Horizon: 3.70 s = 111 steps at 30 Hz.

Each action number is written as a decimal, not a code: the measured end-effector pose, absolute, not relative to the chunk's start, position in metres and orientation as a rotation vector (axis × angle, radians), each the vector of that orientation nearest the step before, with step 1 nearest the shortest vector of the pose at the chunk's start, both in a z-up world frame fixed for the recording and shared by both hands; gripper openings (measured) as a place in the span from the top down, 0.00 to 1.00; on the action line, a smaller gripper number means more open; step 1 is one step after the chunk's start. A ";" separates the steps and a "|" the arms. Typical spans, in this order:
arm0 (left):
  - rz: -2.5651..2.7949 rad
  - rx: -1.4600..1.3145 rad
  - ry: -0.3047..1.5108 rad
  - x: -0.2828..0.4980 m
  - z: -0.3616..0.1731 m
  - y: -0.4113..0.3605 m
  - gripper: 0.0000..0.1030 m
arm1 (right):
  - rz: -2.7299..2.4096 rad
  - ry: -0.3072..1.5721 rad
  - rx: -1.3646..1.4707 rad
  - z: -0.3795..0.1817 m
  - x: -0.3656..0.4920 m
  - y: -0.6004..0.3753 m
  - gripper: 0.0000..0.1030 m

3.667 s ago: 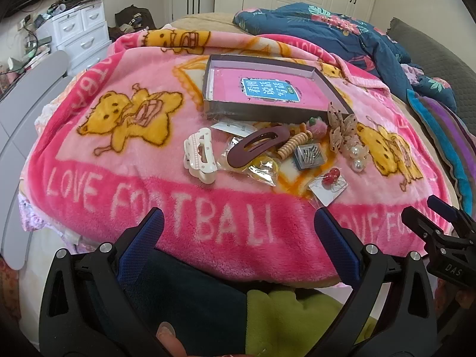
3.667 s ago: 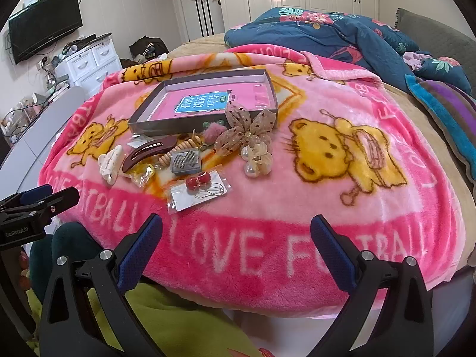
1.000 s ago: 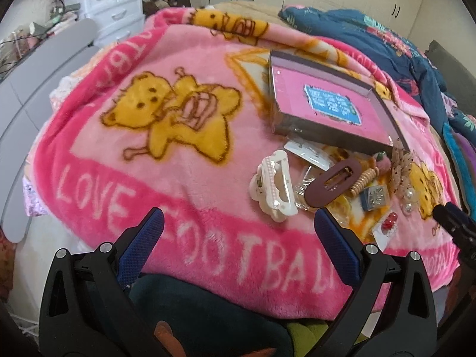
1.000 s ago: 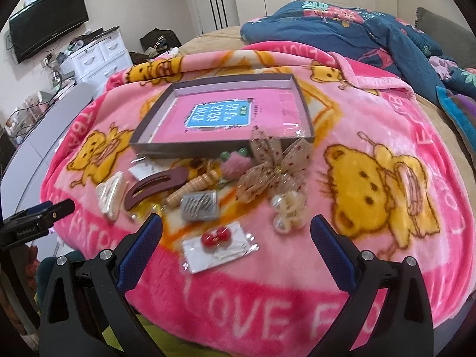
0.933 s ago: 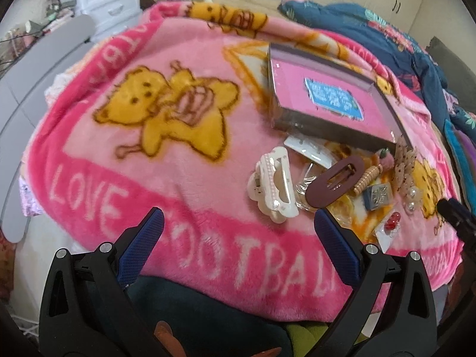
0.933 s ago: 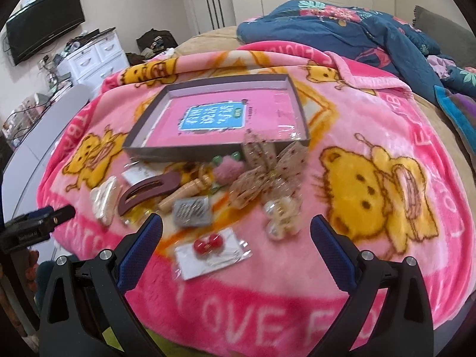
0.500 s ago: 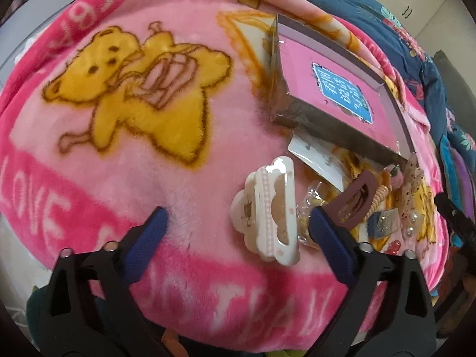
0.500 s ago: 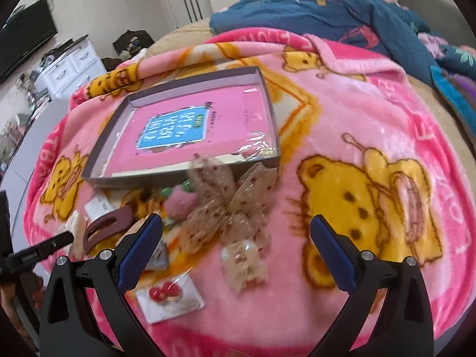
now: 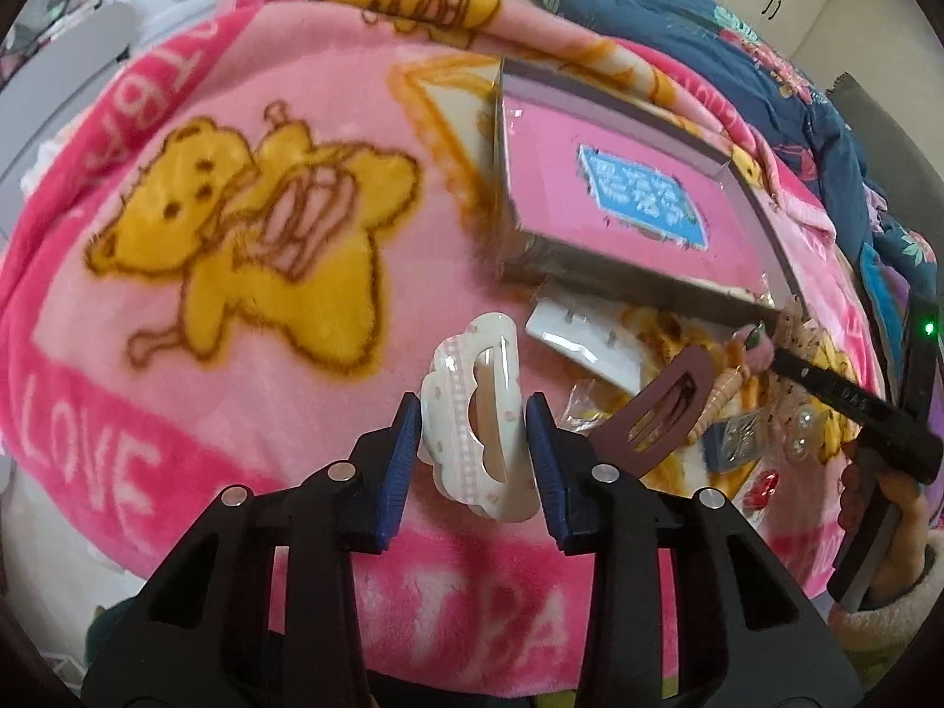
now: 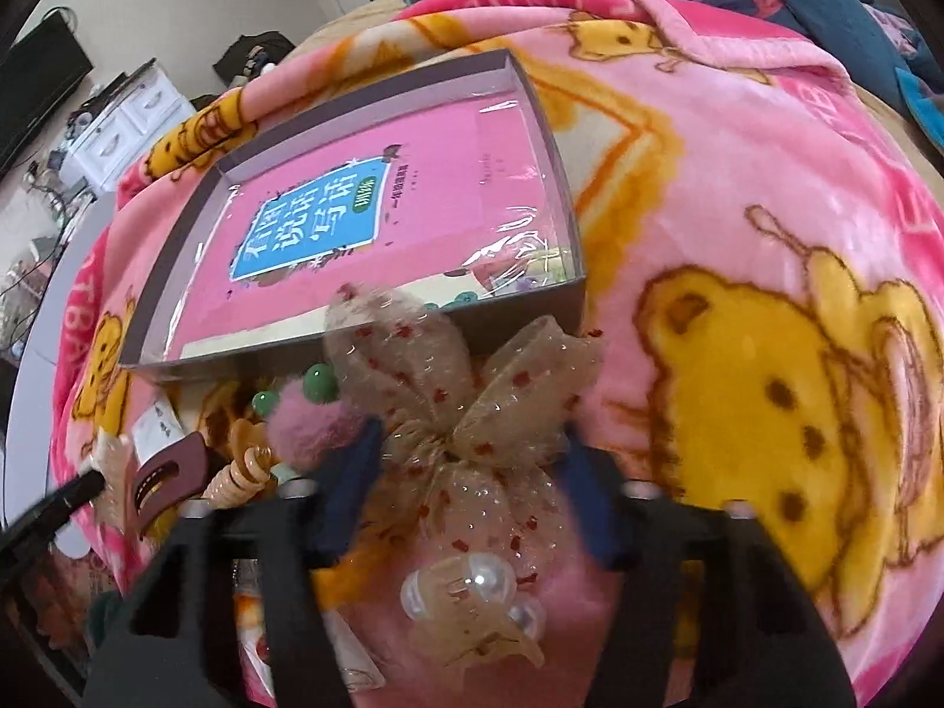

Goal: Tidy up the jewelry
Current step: 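Grasp the white claw clip with left tool while right tool grasps beige bow clip, then lower the claw clip into the grey box with left tool while right drops bow clip, then open both tools and pull them back from the box toward the remaining items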

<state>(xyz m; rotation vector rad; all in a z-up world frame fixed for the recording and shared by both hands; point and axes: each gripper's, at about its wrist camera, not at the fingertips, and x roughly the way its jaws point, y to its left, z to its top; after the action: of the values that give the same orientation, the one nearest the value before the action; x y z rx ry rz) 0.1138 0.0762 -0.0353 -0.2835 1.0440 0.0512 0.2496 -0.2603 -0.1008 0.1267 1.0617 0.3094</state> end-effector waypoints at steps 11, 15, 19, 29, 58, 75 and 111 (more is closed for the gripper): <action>0.028 -0.256 0.969 0.147 0.001 0.069 0.72 | 0.254 0.960 0.198 -0.069 0.233 -0.312 0.68; 0.023 -0.247 0.960 0.166 0.006 0.065 0.72 | 0.244 0.900 0.213 -0.046 0.233 -0.327 0.68; 0.019 -0.240 0.959 0.188 0.007 0.061 0.72 | 0.256 0.861 0.216 -0.028 0.242 -0.326 0.68; 0.011 -0.201 0.964 0.238 0.000 0.049 0.72 | 0.320 0.833 0.188 -0.012 0.278 -0.293 0.68; 0.022 -0.174 0.928 0.226 0.014 0.048 0.55 | 0.312 0.816 0.175 -0.012 0.275 -0.272 0.22; -0.025 -0.145 0.765 0.159 0.080 0.029 0.10 | 0.381 0.705 0.175 0.033 0.207 -0.288 0.14; -0.022 -0.086 0.838 0.089 0.034 0.033 0.10 | 0.514 0.783 0.030 0.002 0.138 -0.239 0.10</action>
<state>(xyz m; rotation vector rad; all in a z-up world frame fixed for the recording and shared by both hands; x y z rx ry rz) 0.0886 0.0325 0.0338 -0.0856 0.8383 -0.0216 0.1379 -0.2385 0.0020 0.0295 0.7834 0.5136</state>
